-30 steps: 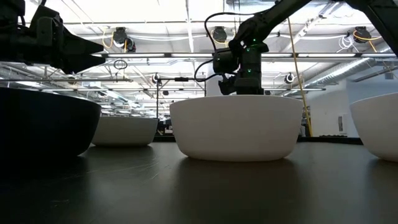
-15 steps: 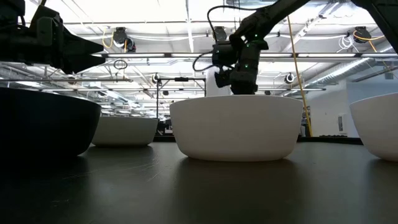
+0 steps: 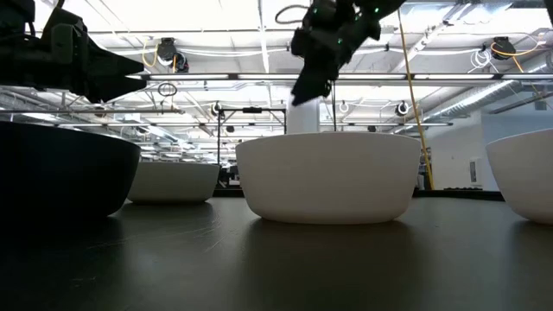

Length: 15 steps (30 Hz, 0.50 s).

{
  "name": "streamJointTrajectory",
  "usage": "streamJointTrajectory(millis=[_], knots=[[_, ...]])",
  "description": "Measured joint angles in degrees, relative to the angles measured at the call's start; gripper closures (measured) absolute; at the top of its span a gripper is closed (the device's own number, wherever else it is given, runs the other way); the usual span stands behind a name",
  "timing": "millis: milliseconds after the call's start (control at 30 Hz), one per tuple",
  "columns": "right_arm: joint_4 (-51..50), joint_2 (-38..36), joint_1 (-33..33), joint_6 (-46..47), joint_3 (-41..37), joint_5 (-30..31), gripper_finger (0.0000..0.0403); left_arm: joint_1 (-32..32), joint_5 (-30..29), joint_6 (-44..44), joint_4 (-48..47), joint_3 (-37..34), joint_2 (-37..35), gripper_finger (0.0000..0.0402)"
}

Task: Nest bowls inside each other
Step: Stack the gray bowl on top of the top white bowl

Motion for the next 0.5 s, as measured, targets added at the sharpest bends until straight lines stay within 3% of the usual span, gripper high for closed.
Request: streamJointTrajectory(millis=[500], knots=[[-1.09,-11.24,4.06,-2.34,-0.64,-0.03,0.0186,0.01,-0.04,0.42,0.12,0.0,0.0,0.0007]])
